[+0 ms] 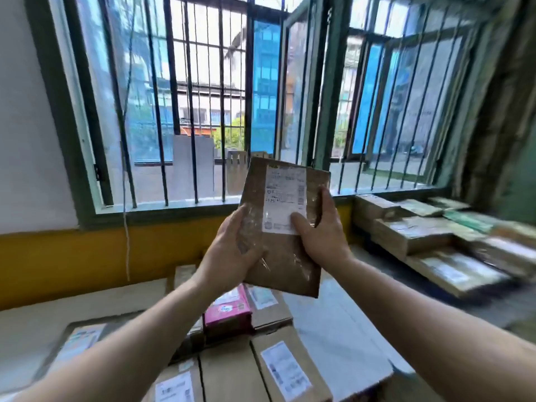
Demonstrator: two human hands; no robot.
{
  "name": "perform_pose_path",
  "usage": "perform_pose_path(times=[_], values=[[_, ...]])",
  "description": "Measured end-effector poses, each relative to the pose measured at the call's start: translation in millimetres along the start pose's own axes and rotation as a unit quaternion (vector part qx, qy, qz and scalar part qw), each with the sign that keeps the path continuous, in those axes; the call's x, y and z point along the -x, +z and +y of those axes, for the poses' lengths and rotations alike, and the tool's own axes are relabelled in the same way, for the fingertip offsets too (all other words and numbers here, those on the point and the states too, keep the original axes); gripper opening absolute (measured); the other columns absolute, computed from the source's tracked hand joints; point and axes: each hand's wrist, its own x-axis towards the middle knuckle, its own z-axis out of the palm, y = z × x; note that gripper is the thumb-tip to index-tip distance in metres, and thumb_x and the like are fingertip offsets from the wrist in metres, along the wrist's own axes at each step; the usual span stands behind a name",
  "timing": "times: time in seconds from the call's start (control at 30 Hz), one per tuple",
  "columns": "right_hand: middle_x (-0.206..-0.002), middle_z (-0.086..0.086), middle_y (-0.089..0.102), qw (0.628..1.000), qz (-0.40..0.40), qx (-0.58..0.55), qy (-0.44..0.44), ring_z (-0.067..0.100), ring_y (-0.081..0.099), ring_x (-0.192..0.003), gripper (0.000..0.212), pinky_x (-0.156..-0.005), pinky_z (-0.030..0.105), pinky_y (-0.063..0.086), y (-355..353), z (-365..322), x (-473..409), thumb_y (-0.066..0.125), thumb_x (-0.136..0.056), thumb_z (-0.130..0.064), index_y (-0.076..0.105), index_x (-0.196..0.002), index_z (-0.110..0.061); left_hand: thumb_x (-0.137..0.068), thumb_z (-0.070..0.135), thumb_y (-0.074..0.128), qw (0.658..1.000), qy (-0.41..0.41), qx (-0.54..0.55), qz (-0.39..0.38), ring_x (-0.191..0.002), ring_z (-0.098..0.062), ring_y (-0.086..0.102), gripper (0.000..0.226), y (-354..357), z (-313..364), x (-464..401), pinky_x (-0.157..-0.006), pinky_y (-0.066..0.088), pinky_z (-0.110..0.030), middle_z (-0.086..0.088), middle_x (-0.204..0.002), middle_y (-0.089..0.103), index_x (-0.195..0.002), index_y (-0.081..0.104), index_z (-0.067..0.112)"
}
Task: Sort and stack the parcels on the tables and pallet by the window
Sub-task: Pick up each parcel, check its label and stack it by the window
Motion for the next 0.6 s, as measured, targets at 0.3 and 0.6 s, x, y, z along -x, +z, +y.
perform_pose_path(times=[0.3, 0.6], values=[[-0.137, -0.012, 0.039, 0.993, 0.101, 0.066, 0.011, 0.005, 0.040, -0.126, 0.088, -0.102, 0.020, 0.032, -261.4, 94.9, 17.0, 0.070, -0.089, -0.030, 0.015, -0.158, -0.026, -0.080, 0.021, 0.076, 0.995, 0.048, 0.055, -0.071, -0.128, -0.015, 0.047, 0.085, 265.3, 82.6, -0.3, -0.089, 0.057, -0.039, 0.014, -0.144, 0.040, -0.142, 0.025, 0.048], [-0.153, -0.002, 0.034, 0.965, 0.192, 0.161, 0.070, 0.017, 0.031, -0.140, 0.085, -0.117, 0.045, 0.029, -444.3, 173.7, 42.5, 0.066, -0.089, -0.044, 0.013, -0.155, -0.035, -0.080, 0.027, 0.076, 0.979, 0.076, 0.084, -0.168, -0.127, -0.011, 0.045, 0.087, 457.7, 150.1, 2.7, -0.101, 0.048, -0.041, 0.011, -0.146, 0.036, -0.146, 0.022, 0.043]])
